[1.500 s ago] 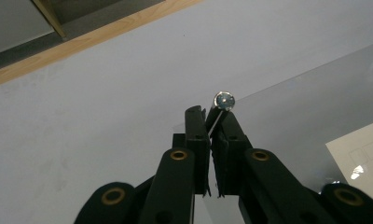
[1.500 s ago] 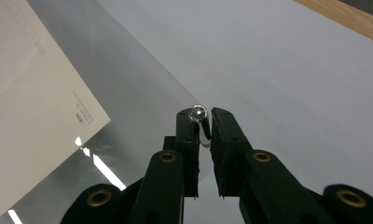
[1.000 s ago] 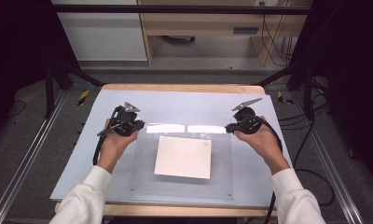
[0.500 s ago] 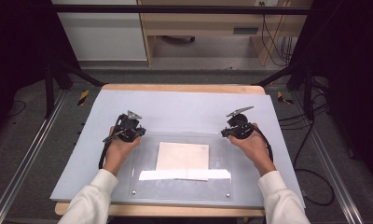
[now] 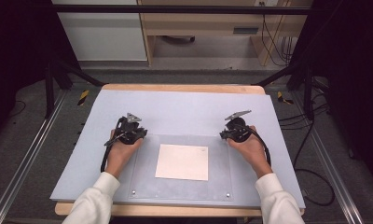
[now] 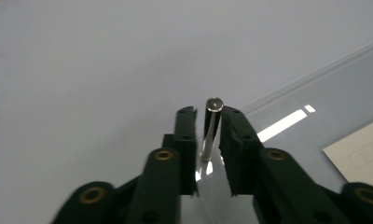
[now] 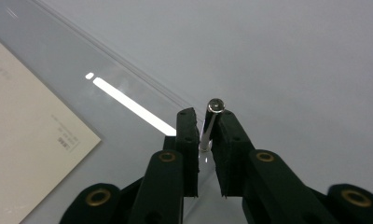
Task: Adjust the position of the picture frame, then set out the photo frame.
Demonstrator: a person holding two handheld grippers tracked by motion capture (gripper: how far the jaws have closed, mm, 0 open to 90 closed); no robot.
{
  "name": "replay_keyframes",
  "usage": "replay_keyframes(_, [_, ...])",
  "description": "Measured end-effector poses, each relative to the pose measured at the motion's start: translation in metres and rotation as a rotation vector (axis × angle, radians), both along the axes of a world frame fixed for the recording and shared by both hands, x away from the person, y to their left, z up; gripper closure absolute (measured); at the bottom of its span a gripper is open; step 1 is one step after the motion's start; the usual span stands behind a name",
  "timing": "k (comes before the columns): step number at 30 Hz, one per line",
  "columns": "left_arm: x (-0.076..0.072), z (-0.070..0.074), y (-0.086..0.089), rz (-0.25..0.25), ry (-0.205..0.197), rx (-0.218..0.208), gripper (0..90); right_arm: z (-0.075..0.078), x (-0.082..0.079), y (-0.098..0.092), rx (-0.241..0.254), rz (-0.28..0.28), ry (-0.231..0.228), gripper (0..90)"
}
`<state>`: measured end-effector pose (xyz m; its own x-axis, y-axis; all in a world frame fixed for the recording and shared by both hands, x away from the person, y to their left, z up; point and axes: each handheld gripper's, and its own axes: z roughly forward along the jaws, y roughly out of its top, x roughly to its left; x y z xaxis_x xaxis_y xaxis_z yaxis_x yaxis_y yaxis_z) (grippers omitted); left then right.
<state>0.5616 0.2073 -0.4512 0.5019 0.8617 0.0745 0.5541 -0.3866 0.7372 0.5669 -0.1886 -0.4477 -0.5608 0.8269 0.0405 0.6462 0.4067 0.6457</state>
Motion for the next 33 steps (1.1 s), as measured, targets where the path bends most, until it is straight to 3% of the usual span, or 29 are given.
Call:
replay_keyframes(2, [-0.005,0.005,0.004,-0.002,-0.062,0.006,60.5,0.004,-0.004,-0.004,0.016,0.008,-0.043,73.9])
replay_keyframes(4, [-0.010,0.007,0.009,0.004,-0.088,0.000,54.2,0.008,-0.010,-0.008,0.023,-0.006,-0.079,65.5])
replay_keyframes(7, [-0.017,0.008,0.018,0.010,-0.125,-0.030,47.1,0.014,-0.020,-0.012,0.038,-0.033,-0.126,61.7])
replay_keyframes(9, [-0.020,0.007,0.021,0.020,-0.131,-0.040,43.8,0.016,-0.025,-0.014,0.070,-0.061,-0.148,61.2])
replay_keyframes(12, [-0.020,0.008,0.023,0.031,-0.122,-0.039,41.0,0.018,-0.030,-0.013,0.073,-0.082,-0.172,60.4])
replay_keyframes(14, [-0.022,0.008,0.024,0.047,-0.126,-0.050,36.6,0.021,-0.035,-0.009,0.094,-0.126,-0.210,54.2])
replay_keyframes(19, [-0.026,0.011,0.022,0.088,-0.135,-0.050,21.5,0.024,-0.041,0.000,0.077,-0.197,-0.257,44.0])
replay_keyframes(20, [-0.027,0.012,0.021,0.096,-0.131,-0.050,18.5,0.024,-0.043,0.005,0.046,-0.216,-0.285,35.0])
replay_keyframes(23, [-0.033,0.013,0.018,0.113,-0.134,-0.057,13.9,0.023,-0.046,0.010,0.024,-0.234,-0.322,26.5])
replay_keyframes(28, [-0.039,0.014,0.008,0.085,-0.141,-0.056,7.4,0.022,-0.046,0.013,0.068,-0.249,-0.315,17.2])
replay_keyframes(29, [-0.039,0.014,0.005,0.076,-0.143,-0.056,6.3,0.023,-0.046,0.013,0.086,-0.251,-0.309,17.0])
replay_keyframes(33, [-0.041,0.013,-0.005,0.063,-0.140,-0.044,6.1,0.022,-0.047,0.016,0.072,-0.250,-0.313,20.5])
